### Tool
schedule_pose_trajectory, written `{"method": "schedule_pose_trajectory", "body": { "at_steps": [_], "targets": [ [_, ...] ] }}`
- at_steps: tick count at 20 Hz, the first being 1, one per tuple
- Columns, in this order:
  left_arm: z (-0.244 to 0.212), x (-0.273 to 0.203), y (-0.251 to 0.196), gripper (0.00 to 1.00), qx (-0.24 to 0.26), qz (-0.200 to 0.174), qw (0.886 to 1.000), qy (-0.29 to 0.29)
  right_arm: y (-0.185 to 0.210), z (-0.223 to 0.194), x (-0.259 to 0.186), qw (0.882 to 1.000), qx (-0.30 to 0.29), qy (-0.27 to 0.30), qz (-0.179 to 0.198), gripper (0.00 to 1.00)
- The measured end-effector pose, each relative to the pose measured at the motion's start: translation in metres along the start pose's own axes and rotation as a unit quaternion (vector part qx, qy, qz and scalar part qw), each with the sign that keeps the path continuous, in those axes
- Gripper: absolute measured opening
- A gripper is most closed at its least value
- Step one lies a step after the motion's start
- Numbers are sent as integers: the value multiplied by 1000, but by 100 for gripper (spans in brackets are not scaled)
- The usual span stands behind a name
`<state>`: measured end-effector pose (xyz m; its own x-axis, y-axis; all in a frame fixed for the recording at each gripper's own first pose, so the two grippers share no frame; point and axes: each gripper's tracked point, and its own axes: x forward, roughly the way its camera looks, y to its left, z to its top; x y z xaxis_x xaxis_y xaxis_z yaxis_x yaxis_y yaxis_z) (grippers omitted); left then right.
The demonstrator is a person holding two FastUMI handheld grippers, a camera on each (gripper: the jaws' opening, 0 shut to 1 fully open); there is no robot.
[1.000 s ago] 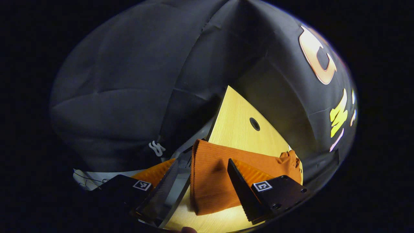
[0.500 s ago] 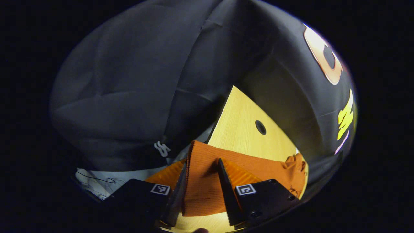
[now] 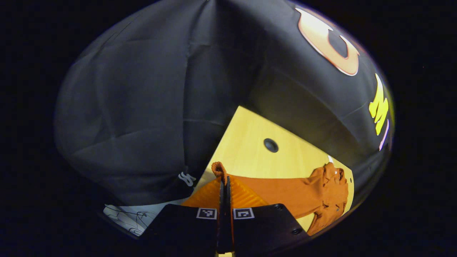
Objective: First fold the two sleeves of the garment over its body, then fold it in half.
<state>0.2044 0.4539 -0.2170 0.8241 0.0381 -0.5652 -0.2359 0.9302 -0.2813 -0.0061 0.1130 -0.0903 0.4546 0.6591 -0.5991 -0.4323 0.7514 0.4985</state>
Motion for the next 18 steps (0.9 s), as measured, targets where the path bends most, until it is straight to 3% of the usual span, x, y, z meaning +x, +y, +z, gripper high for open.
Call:
{"method": "schedule_pose_trajectory", "body": {
  "at_steps": [3,8,13,18],
  "targets": [
    [18,-29,-42,3,-4,3,1000,-7,7,7,-7,999,-15,-25,26,72],
    [41,-93,-161,2,44,-39,997,-48,-1,23,-47,995,-37,-69,66,72],
    [56,-140,-312,2,64,-94,990,-87,-43,30,-104,989,-25,-118,80,72],
    [21,-149,-447,2,123,-137,980,-72,-99,40,-159,982,21,-169,79,72]
  ]
}}
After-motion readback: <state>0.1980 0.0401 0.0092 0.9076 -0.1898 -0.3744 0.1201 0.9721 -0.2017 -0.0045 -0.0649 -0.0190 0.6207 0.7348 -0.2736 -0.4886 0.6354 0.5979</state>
